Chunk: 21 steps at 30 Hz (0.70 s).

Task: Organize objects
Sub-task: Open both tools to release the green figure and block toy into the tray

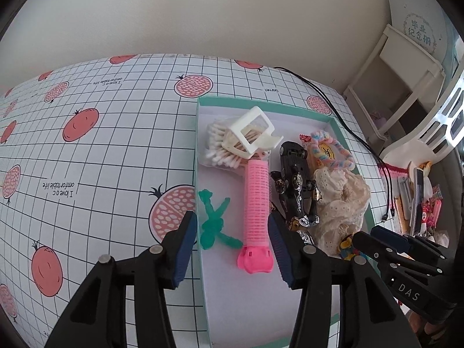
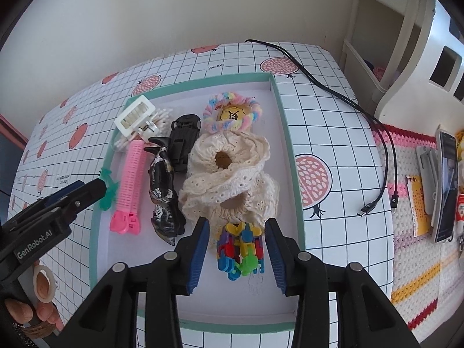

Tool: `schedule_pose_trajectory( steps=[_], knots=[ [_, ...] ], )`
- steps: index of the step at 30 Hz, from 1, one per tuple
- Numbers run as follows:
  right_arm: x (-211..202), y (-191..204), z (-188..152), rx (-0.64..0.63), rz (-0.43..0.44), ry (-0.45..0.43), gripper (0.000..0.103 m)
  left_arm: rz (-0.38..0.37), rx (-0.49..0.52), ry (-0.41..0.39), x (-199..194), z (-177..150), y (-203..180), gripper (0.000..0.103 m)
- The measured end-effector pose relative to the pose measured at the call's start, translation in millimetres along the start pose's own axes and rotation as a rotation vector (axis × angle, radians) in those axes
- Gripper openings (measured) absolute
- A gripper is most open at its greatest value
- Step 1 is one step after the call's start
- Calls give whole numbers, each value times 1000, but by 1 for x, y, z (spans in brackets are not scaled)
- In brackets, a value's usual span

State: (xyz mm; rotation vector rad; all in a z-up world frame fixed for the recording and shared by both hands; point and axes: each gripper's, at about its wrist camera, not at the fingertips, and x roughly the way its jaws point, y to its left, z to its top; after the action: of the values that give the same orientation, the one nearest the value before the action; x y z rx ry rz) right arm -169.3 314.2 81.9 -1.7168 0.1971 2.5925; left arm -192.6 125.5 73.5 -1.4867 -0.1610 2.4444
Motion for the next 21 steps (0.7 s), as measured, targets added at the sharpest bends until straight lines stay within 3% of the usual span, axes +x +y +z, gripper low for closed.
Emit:
schedule_pose_trajectory(
  steps=[3,5,9,15,17,21],
  knots=[
    [0,2,-1,-8,-9,-5,46,37,2,-6,-3,1,2,54],
    [-1,3,-1,-5,-10,-11,55,54,-4,-9,-5,1,4,61],
    [-2,3,0,1,-7,-24,66,95,-7,-15,-8,1,8,64],
    [-3,4,1,2,1,-37,79,128,-35,-8,-6,0,19,78],
    [-3,5,1,1,8,-39,83,136,-44,-14,-6,0,21,88],
    [-4,6,1,3,11,-50,92,157,-51,-28,-8,-1,25,91]
  ],
)
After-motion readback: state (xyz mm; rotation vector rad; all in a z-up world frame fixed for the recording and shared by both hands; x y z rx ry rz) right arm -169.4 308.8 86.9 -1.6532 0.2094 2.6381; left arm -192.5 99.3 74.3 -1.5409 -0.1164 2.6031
